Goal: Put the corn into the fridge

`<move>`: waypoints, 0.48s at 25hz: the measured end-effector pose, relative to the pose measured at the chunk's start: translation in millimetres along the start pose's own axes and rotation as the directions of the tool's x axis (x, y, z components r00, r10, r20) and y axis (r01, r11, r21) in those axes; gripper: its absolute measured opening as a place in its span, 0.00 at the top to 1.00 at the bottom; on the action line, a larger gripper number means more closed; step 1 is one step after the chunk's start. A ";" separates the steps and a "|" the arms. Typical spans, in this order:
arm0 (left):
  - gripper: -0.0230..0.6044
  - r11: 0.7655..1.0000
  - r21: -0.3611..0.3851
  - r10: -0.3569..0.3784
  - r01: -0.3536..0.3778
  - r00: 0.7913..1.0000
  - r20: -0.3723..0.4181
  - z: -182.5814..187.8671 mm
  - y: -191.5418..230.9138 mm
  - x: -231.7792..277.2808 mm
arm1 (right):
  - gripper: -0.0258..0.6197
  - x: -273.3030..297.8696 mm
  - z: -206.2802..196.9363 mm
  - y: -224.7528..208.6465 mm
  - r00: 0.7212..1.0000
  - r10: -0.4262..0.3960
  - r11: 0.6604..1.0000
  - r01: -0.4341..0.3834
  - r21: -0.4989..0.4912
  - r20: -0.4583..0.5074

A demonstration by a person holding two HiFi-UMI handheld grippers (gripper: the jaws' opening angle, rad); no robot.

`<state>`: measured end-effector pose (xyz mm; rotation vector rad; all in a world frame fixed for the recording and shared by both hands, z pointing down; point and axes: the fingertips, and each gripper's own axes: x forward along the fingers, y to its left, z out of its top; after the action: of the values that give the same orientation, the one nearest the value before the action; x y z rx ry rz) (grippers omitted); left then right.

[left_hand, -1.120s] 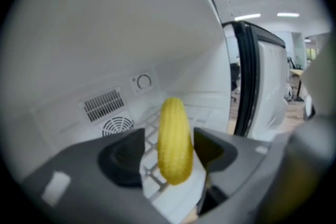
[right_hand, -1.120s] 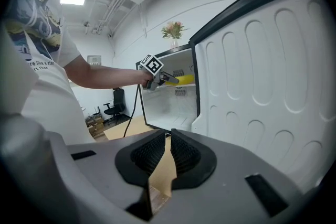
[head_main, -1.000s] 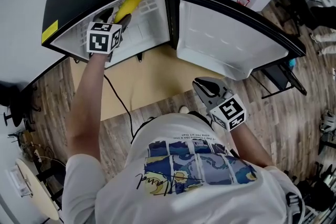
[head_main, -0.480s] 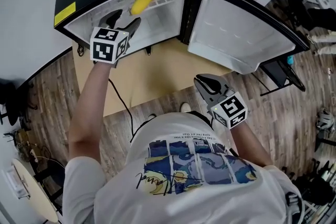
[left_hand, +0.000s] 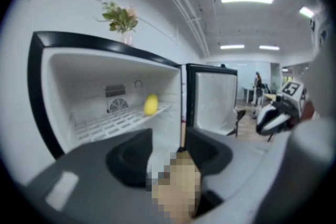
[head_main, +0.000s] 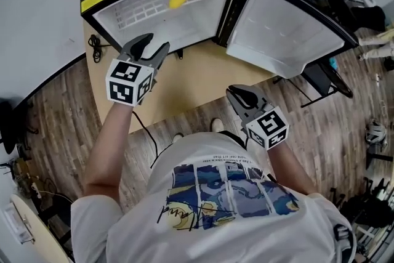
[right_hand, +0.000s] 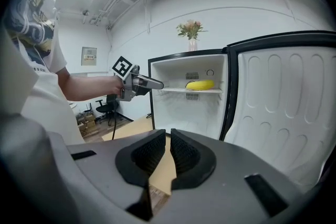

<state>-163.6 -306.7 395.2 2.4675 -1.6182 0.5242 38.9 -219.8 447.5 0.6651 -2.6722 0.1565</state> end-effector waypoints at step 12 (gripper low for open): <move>0.93 0.979 -0.115 -0.166 0.167 0.986 0.018 -65.1 -51.4 -99.3 | 0.91 13.1 9.9 62.9 0.999 -0.039 0.999 0.039 0.002 -0.004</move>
<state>-166.1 -180.3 423.0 2.4914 -1.3855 0.3860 -4.8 -171.9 442.5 0.7169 -2.6535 0.1499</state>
